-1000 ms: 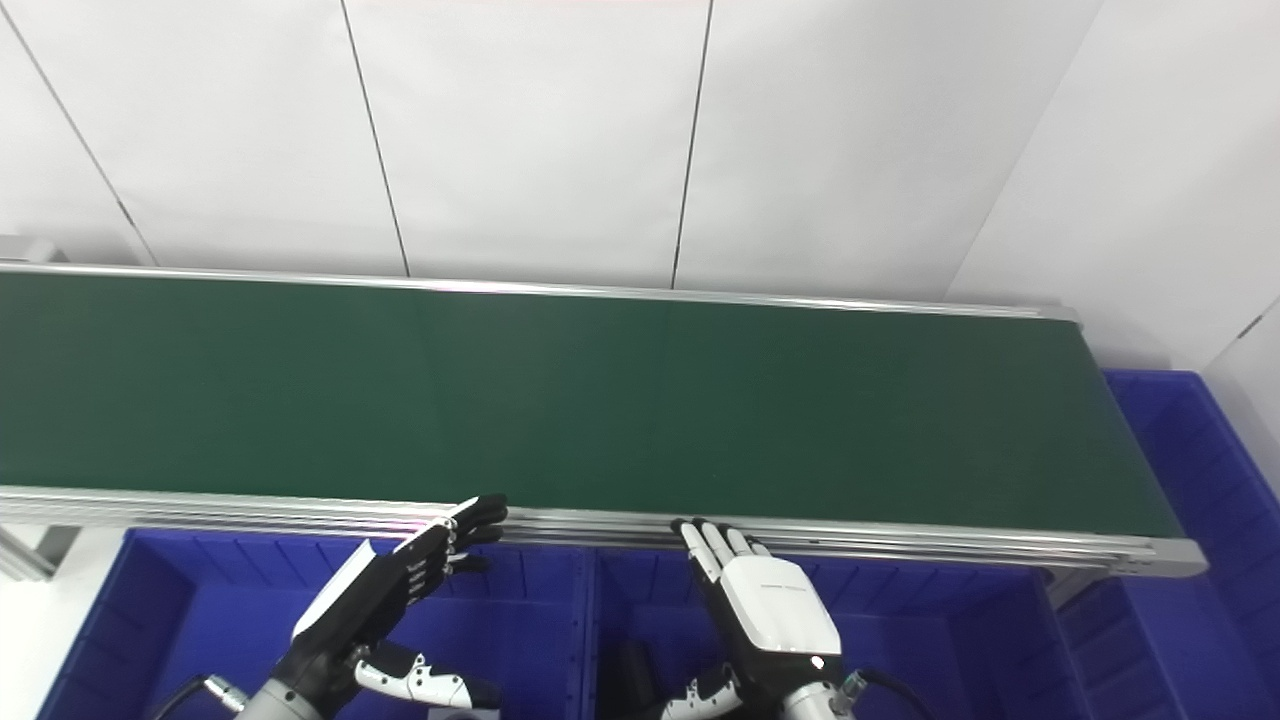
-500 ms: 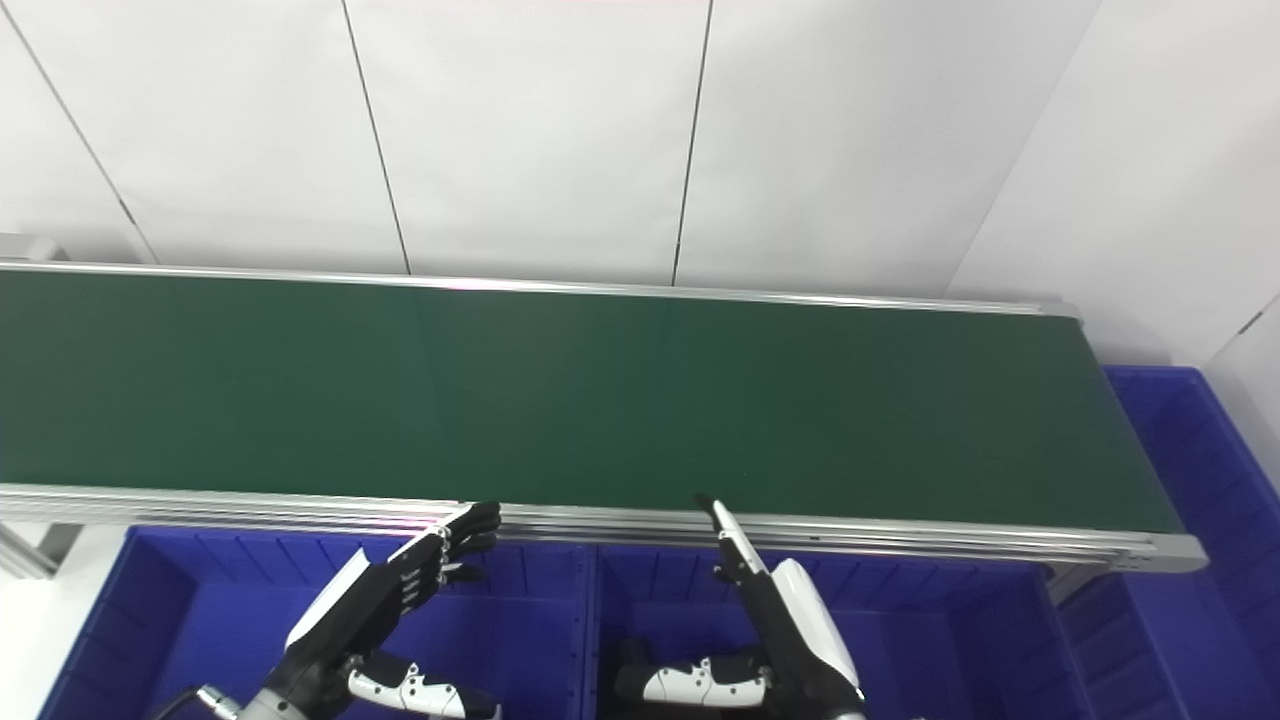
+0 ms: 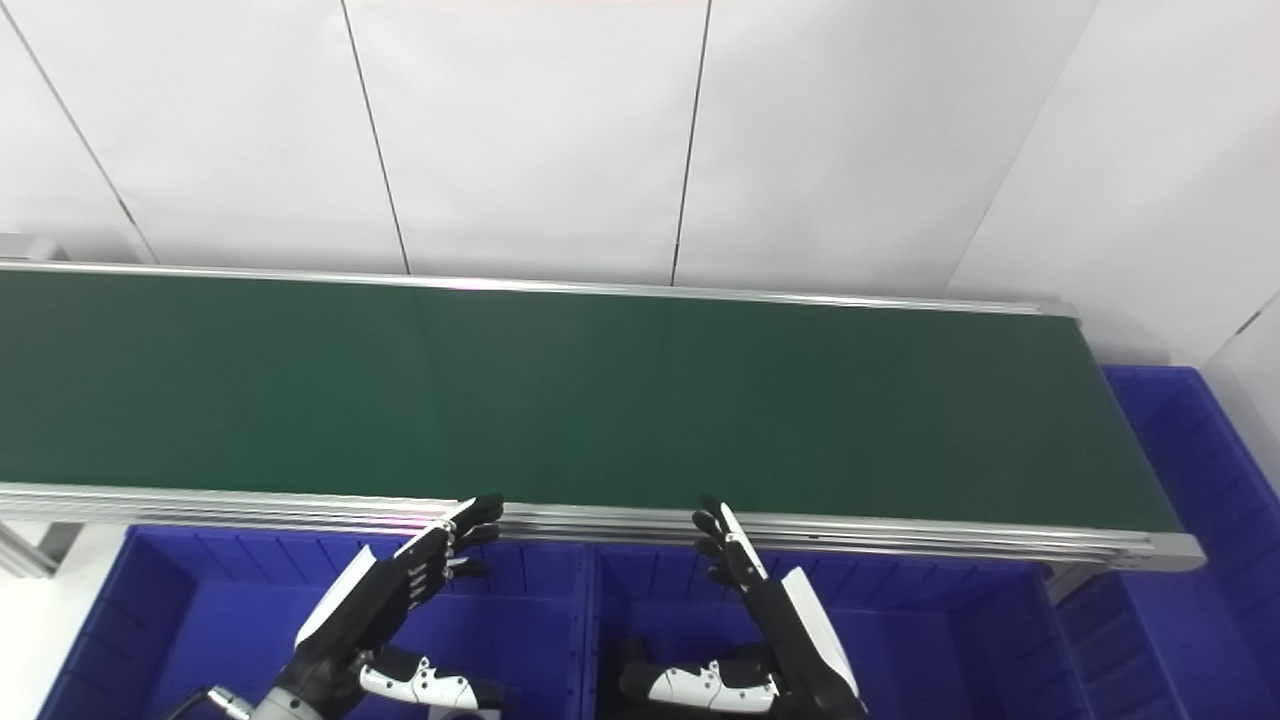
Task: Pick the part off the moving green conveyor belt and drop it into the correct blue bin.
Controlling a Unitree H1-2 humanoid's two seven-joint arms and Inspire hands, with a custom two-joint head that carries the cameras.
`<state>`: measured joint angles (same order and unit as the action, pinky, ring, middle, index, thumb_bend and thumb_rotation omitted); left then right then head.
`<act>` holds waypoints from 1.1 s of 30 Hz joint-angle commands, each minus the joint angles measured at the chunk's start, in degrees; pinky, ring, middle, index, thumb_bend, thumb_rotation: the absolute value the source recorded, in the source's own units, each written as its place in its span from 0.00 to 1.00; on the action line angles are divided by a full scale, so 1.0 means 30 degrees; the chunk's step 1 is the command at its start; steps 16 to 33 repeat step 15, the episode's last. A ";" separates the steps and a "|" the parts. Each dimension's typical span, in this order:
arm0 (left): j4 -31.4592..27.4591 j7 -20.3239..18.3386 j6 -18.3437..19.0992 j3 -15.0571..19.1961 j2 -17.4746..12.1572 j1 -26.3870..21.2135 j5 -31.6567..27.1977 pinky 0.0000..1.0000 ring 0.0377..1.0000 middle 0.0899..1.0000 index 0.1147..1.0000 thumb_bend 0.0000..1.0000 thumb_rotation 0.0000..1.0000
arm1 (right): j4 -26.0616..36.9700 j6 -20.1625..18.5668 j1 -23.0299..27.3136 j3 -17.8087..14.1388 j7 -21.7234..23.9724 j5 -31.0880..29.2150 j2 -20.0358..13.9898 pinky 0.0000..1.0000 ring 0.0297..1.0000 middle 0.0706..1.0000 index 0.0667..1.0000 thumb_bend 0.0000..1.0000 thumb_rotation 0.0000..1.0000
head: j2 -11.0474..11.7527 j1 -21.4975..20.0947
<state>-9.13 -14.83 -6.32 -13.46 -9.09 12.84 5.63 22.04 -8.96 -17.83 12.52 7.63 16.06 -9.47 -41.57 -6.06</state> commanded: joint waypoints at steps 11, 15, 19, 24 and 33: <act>-0.0832 0.0559 -0.0474 0.0253 0.0151 -0.0046 -0.0113 0.80 0.89 0.92 0.89 0.81 0.09 | 0.0330 0.0409 0.0193 -0.0521 0.0480 -0.2209 0.0580 0.86 0.92 0.96 1.00 0.89 0.25 | -0.0253 0.0058; -0.1021 0.0500 -0.0385 0.0313 0.0119 0.0010 -0.0393 0.80 0.89 0.92 0.90 0.81 0.10 | 0.0439 0.0398 0.0116 -0.0890 0.0566 -0.3596 0.0847 0.89 0.92 0.95 1.00 0.88 0.24 | -0.0318 0.0064; -0.1021 0.0500 -0.0385 0.0313 0.0119 0.0010 -0.0393 0.80 0.89 0.92 0.90 0.81 0.10 | 0.0439 0.0398 0.0116 -0.0890 0.0566 -0.3596 0.0847 0.89 0.92 0.95 1.00 0.88 0.24 | -0.0318 0.0064; -0.1021 0.0500 -0.0385 0.0313 0.0119 0.0010 -0.0393 0.80 0.89 0.92 0.90 0.81 0.10 | 0.0439 0.0398 0.0116 -0.0890 0.0566 -0.3596 0.0847 0.89 0.92 0.95 1.00 0.88 0.24 | -0.0318 0.0064; -0.1021 0.0500 -0.0385 0.0313 0.0119 0.0010 -0.0393 0.80 0.89 0.92 0.90 0.81 0.10 | 0.0439 0.0398 0.0116 -0.0890 0.0566 -0.3596 0.0847 0.89 0.92 0.95 1.00 0.88 0.24 | -0.0318 0.0064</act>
